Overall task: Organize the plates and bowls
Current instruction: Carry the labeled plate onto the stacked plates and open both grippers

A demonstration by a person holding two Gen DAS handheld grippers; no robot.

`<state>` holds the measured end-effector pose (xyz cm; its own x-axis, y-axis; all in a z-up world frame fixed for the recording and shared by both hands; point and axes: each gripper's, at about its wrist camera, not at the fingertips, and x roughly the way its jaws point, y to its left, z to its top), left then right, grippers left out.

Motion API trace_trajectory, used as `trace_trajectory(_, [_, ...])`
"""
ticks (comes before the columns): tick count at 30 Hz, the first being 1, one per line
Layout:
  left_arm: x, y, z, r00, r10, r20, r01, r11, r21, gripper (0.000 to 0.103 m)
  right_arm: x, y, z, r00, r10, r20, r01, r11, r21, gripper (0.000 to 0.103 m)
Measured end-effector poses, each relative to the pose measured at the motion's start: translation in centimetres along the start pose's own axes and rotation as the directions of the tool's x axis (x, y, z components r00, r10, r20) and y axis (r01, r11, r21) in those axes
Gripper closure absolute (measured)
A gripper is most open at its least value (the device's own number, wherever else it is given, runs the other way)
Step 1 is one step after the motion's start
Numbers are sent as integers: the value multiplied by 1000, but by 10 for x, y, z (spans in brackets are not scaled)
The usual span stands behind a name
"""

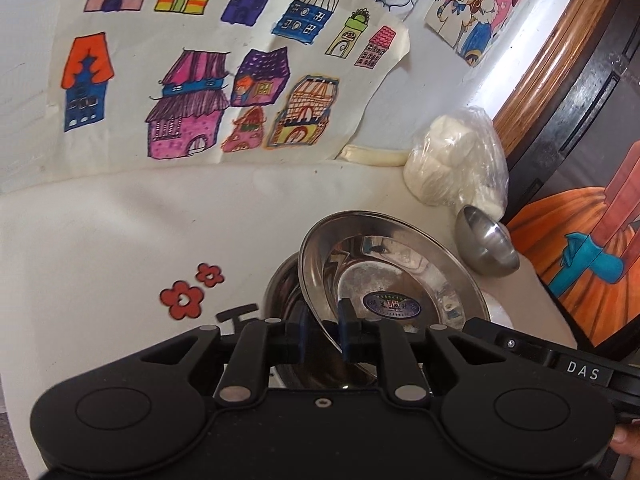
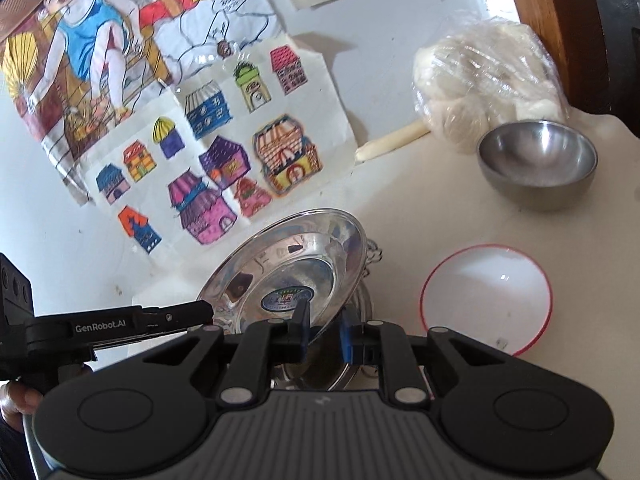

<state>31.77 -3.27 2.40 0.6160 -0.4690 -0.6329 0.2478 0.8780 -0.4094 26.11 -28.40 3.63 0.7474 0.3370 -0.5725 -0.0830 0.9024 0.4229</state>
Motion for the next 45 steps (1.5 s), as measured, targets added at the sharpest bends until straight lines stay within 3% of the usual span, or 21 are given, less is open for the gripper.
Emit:
trace_trajectory(18, [-2,-10,-19,995,93,28,-96,989,112,80,4,7,-12,999,3,-35,-4,999,-36,84])
trace_trajectory(45, [1,-23,-23,989,144,32,-147,956,252,75,5,8,-14,997,18,-80,-22,999,-47,80])
